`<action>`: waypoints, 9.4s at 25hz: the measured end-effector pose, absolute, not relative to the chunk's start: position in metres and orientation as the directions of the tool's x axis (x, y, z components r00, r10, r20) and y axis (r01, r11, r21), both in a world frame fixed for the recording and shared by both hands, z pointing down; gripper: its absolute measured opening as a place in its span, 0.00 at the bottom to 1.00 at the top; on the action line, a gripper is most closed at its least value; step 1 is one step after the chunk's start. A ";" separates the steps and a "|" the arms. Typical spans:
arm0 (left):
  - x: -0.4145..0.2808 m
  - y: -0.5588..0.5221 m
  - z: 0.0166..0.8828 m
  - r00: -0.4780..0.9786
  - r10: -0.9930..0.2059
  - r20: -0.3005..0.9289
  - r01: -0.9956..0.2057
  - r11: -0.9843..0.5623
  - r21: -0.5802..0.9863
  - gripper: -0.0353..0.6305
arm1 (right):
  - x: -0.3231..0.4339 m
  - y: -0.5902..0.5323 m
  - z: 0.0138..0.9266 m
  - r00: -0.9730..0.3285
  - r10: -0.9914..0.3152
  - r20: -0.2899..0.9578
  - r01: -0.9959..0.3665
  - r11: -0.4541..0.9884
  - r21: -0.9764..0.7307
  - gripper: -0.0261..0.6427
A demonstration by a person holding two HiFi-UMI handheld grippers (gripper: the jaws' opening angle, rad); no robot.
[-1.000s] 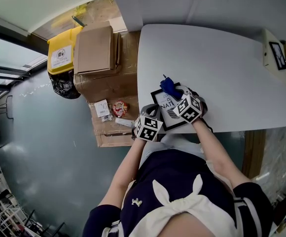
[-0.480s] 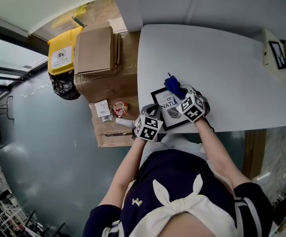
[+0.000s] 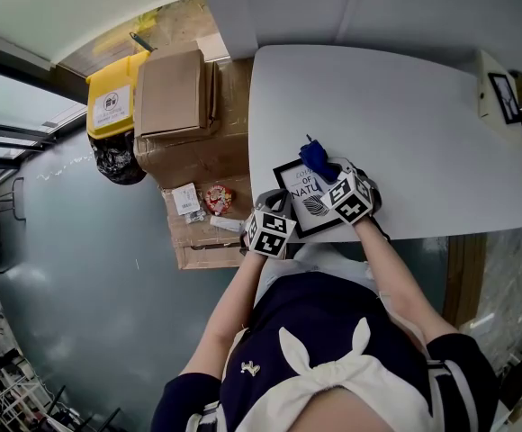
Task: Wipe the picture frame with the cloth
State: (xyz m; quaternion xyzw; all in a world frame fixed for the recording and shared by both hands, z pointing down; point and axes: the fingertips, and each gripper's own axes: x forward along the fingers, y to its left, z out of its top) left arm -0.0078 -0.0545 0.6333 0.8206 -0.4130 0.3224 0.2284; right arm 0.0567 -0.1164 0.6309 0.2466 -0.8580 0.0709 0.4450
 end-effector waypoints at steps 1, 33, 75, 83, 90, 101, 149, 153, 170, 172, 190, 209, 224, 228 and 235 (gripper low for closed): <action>-0.008 -0.055 0.634 0.451 -0.530 0.718 -0.825 -0.554 0.109 0.05 | 0.057 -0.116 0.631 -0.483 -0.360 0.799 -0.490 0.867 0.094 0.18; -0.007 -0.056 0.634 0.414 -0.535 0.736 -0.834 -0.547 0.072 0.06 | 0.064 -0.098 0.633 -0.497 -0.362 0.788 -0.539 0.841 0.047 0.18; -0.008 -0.057 0.632 0.404 -0.571 0.715 -0.864 -0.495 0.092 0.06 | 0.023 -0.074 0.637 -0.553 -0.249 0.795 -0.560 0.818 -0.133 0.18; -0.010 -0.057 0.632 0.408 -0.574 0.710 -0.870 -0.479 0.113 0.06 | 0.012 -0.067 0.637 -0.568 -0.220 0.793 -0.530 0.835 -0.148 0.18; -0.010 -0.059 0.632 0.424 -0.575 0.700 -0.872 -0.467 0.144 0.06 | 0.004 -0.060 0.638 -0.577 -0.196 0.793 -0.511 0.844 -0.163 0.18; -0.011 -0.058 0.632 0.423 -0.577 0.698 -0.876 -0.456 0.154 0.05 | -0.004 -0.049 0.640 -0.583 -0.197 0.789 -0.512 0.843 -0.167 0.18; -0.010 -0.057 0.632 0.442 -0.582 0.683 -0.861 -0.489 0.140 0.05 | 0.012 -0.024 0.637 -0.549 -0.246 0.799 -0.525 0.845 -0.101 0.18; -0.011 -0.057 0.631 0.446 -0.580 0.681 -0.861 -0.486 0.150 0.05 | 0.012 -0.025 0.637 -0.549 -0.245 0.799 -0.523 0.846 -0.099 0.18; -0.011 -0.057 0.631 0.451 -0.577 0.681 -0.859 -0.489 0.155 0.05 | 0.028 -0.037 0.637 -0.532 -0.265 0.804 -0.542 0.836 -0.083 0.18; -0.011 -0.057 0.631 0.451 -0.575 0.683 -0.858 -0.489 0.155 0.05 | 0.031 -0.040 0.637 -0.528 -0.270 0.805 -0.545 0.835 -0.078 0.18; -0.011 -0.057 0.632 0.448 -0.578 0.682 -0.857 -0.494 0.144 0.05 | 0.063 -0.065 0.638 -0.504 -0.333 0.797 -0.616 0.785 -0.061 0.18; -0.010 -0.056 0.632 0.428 -0.579 0.693 -0.857 -0.503 0.110 0.05 | 0.074 -0.073 0.631 -0.489 -0.338 0.804 -0.619 0.784 -0.047 0.18; -0.010 -0.056 0.632 0.423 -0.584 0.693 -0.861 -0.498 0.105 0.05 | 0.087 -0.051 0.633 -0.496 -0.306 0.813 -0.618 0.782 -0.083 0.18; -0.010 -0.056 0.633 0.421 -0.585 0.693 -0.861 -0.498 0.102 0.05 | 0.090 -0.043 0.634 -0.503 -0.301 0.810 -0.619 0.780 -0.095 0.18; -0.011 -0.056 0.631 0.418 -0.585 0.695 -0.861 -0.500 0.098 0.05 | 0.094 -0.035 0.633 -0.509 -0.301 0.807 -0.633 0.766 -0.113 0.18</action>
